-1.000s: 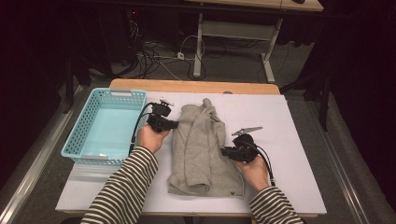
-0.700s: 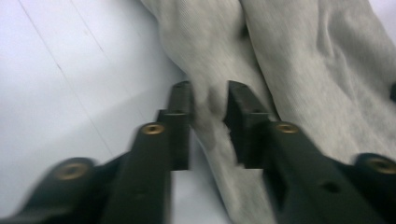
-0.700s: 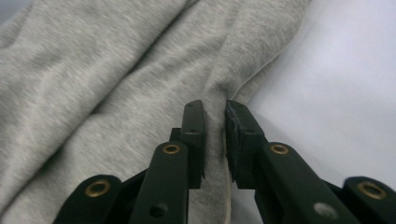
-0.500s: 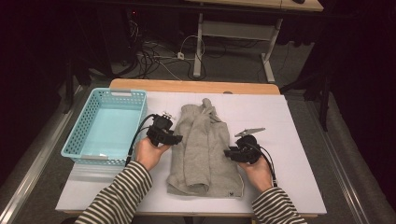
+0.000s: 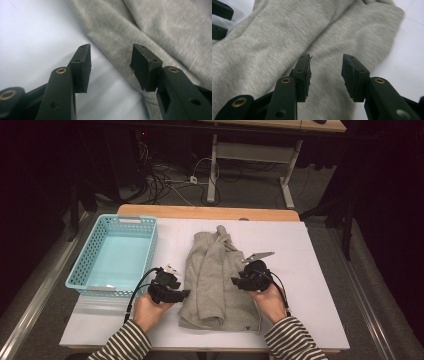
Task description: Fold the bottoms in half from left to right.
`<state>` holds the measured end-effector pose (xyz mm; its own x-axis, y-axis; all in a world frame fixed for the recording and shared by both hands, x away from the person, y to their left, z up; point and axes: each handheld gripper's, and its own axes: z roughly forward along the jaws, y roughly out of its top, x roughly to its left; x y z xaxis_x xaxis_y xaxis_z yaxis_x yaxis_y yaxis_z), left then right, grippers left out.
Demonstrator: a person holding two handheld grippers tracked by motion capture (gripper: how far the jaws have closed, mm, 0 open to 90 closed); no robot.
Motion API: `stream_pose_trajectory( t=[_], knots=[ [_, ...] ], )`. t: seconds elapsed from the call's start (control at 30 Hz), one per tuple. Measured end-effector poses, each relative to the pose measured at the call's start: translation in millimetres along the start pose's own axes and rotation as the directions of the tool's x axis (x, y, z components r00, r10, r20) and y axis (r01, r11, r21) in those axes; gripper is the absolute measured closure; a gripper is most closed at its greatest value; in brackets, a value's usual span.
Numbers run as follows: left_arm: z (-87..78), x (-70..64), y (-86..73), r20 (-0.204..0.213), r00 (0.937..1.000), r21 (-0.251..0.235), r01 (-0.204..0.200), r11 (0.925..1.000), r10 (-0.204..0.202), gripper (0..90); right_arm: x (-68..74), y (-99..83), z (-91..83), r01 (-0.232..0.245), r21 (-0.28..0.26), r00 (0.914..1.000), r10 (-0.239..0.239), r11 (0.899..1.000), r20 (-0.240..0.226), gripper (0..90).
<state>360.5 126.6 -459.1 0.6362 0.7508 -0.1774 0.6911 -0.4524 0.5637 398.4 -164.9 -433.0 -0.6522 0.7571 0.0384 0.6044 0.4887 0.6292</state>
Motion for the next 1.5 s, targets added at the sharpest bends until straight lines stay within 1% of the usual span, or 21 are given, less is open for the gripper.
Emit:
stream_pose_trajectory(
  t=[0.1, 0.2, 0.27, 0.3, 0.33, 0.37, 0.47, 0.5, 0.6, 0.67, 0.77, 0.8, 0.87, 0.97, 1.03, 1.1, 1.13, 1.2, 1.3, 1.37, 1.5],
  knots=[
    [-0.2, -1.3, -0.1, -0.006, 0.9999, -0.015, -0.010, 0.9998, 0.010, 48.6, 8.8, 11.1, 7.5, 0.014, 0.010, 0.9997, -0.014, 1.000, -0.021, 59.0],
    [2.6, 2.3, -0.1, -0.016, 0.9998, -0.003, -0.010, 1.0000, 0.010, 48.5, 19.3, 22.8, 16.5, 0.037, 0.020, 0.9985, -0.036, 0.999, -0.040, 58.4],
    [3.1, 4.6, -0.7, -0.019, 0.9998, -0.003, -0.004, 1.0000, 0.004, 48.5, 25.5, 31.1, 21.7, 0.044, 0.029, 0.9980, -0.042, 0.999, -0.047, 57.5],
    [2.8, 5.5, -1.0, -0.018, 0.9998, -0.005, -0.004, 1.0000, 0.004, 48.5, 27.7, 35.3, 23.9, 0.053, 0.024, 0.9975, -0.052, 0.998, -0.047, 56.9],
    [2.4, 6.1, -1.0, -0.018, 0.9998, -0.007, -0.004, 1.0000, 0.004, 48.5, 30.5, 39.4, 25.8, 0.048, 0.025, 0.9977, -0.047, 0.999, -0.049, 55.9],
    [2.1, 7.0, -1.1, -0.017, 0.9998, -0.009, -0.006, 0.9999, 0.006, 48.4, 32.6, 43.8, 27.8, 0.054, 0.026, 0.9973, -0.052, 0.998, -0.051, 55.0],
    [3.8, 10.2, -0.8, -0.001, 1.0000, -0.004, 0.006, 1.0000, -0.006, 47.3, 38.3, 57.2, 34.8, 0.063, 0.035, 0.9972, -0.062, 0.997, -0.043, 51.5],
    [4.8, 10.8, -0.9, 0.003, 0.9999, -0.003, 0.011, 0.9999, -0.011, 47.2, 40.2, 61.5, 36.9, 0.060, 0.044, 0.9974, -0.058, 0.997, -0.042, 50.7],
    [5.6, 10.1, -0.6, 0.008, 0.9999, -0.004, 0.012, 0.9999, -0.012, 47.2, 45.5, 72.2, 43.5, 0.070, 0.051, 0.9973, -0.068, 0.996, -0.027, 47.0],
    [6.2, 9.1, -0.8, 0.005, 1.0000, -0.005, 0.005, 1.0000, -0.005, 47.2, 48.4, 76.5, 48.3, 0.071, 0.056, 0.9974, -0.071, 0.996, -0.012, 46.5],
    [6.6, 9.5, -0.7, 0.010, 0.9999, -0.007, 0.007, 1.0000, -0.007, 47.2, 48.7, 78.5, 58.4, 0.070, 0.088, 0.9976, -0.069, 0.994, -0.004, 46.3],
    [6.7, 9.7, -0.8, 0.012, 0.9999, -0.008, 0.008, 0.9999, -0.008, 47.2, 48.6, 78.3, 61.6, 0.062, 0.098, 0.9980, -0.062, 0.993, -0.003, 46.5],
    [6.9, 9.8, -0.9, 0.013, 0.9999, -0.009, 0.007, 0.9999, -0.007, 47.2, 47.3, 77.1, 67.4, 0.047, 0.114, 0.9989, -0.046, 0.992, -0.010, 48.5],
    [7.4, 10.0, -1.4, 0.018, 0.9998, -0.014, 0.010, 0.9999, -0.010, 47.0, 45.4, 74.9, 74.7, 0.041, 0.144, 0.9990, -0.038, 0.989, -0.023, 56.7],
    [7.5, 10.4, -1.7, 0.024, 0.9997, -0.017, 0.011, 0.9998, -0.010, 46.1, 44.8, 74.1, 77.0, 0.052, 0.156, 0.9982, -0.047, 0.986, -0.038, 66.8],
    [7.6, 10.9, -2.0, 0.029, 0.9995, -0.018, 0.014, 0.9997, -0.014, 45.6, 46.0, 74.1, 77.7, 0.066, 0.160, 0.9974, -0.060, 0.985, -0.040, 76.7],
    [7.6, 11.0, -2.1, 0.030, 0.9994, -0.019, 0.016, 0.9997, -0.015, 45.6, 47.0, 74.3, 77.1, 0.075, 0.161, 0.9969, -0.070, 0.984, -0.038, 80.2],
    [7.7, 11.0, -2.5, 0.031, 0.9994, -0.022, 0.016, 0.9996, -0.016, 45.5, 48.5, 74.0, 75.2, 0.094, 0.163, 0.9954, -0.091, 0.982, -0.029, 82.3],
    [7.7, 10.9, -3.0, 0.033, 0.9993, -0.025, 0.017, 0.9995, -0.016, 45.4, 48.2, 73.4, 69.0, 0.118, 0.147, 0.9930, -0.115, 0.982, -0.028, 83.0],
    [7.7, 11.1, -3.1, 0.034, 0.9993, -0.026, 0.019, 0.9995, -0.018, 45.3, 45.5, 73.2, 63.1, 0.114, 0.135, 0.9932, -0.110, 0.984, -0.038, 83.0],
    [7.8, 11.6, -3.6, 0.038, 0.9991, -0.030, 0.019, 0.9994, -0.018, 45.2, 37.6, 72.1, 47.6, 0.113, 0.093, 0.9926, -0.109, 0.989, -0.053, 83.0]
  ],
)
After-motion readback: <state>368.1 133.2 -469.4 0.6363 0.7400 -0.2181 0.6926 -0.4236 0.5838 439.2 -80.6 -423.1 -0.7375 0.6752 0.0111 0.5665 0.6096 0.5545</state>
